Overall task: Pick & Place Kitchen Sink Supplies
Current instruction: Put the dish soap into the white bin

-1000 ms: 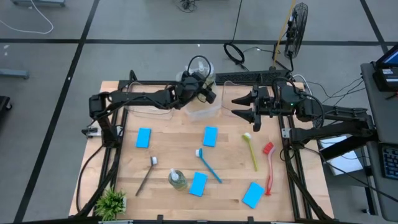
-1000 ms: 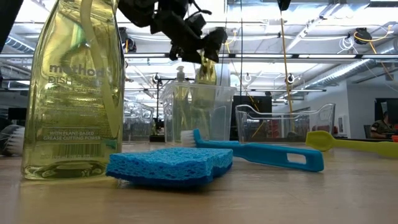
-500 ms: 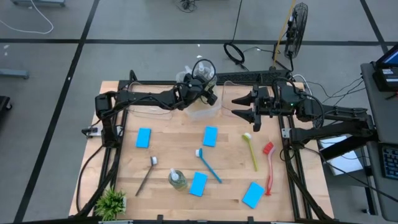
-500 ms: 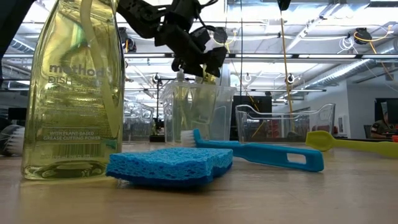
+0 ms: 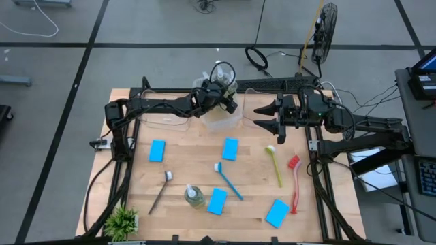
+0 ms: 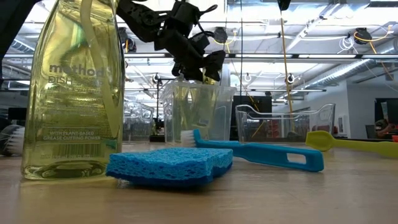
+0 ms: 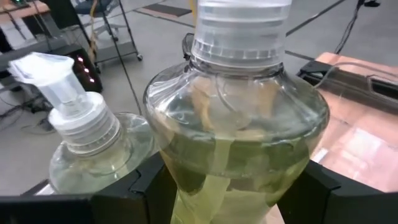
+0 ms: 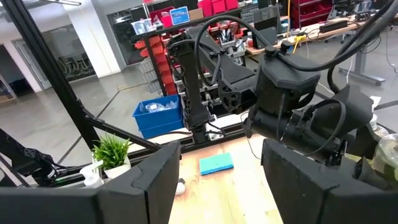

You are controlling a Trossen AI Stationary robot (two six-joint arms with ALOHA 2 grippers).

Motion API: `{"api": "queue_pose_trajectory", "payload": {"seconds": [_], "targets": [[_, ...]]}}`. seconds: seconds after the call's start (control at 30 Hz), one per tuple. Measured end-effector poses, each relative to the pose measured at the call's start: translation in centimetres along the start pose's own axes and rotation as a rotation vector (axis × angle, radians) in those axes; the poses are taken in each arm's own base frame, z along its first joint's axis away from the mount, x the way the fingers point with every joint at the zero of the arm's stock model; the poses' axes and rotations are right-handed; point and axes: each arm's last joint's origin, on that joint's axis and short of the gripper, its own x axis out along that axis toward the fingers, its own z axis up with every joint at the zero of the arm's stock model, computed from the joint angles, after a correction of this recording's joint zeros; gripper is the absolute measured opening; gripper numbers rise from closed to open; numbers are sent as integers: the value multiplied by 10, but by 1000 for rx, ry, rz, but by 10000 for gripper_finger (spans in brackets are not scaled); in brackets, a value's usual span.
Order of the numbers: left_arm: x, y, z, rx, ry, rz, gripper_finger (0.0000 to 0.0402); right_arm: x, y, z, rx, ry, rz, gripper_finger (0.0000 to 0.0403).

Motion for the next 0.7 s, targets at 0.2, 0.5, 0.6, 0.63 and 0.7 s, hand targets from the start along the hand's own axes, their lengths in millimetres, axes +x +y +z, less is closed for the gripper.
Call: {"api": "queue_pose_trajectory", "payload": {"seconds": [0.2, 0.5, 0.6, 0.63, 0.7], "targets": [[3, 2, -2, -18, 1, -6, 235, 0, 0, 0, -1, 0, 0, 212], [6, 1, -5, -11, 9, -6, 256, 0, 0, 0, -9, 0, 0, 212], [6, 1, -5, -5, 11, -5, 262, 0, 0, 0, -15, 0, 0, 212], [6, 1, -5, -5, 12, -5, 264, 0, 0, 0, -16, 0, 0, 212], [6, 1, -5, -4, 12, -5, 268, 0, 0, 0, -17, 0, 0, 212]]}}
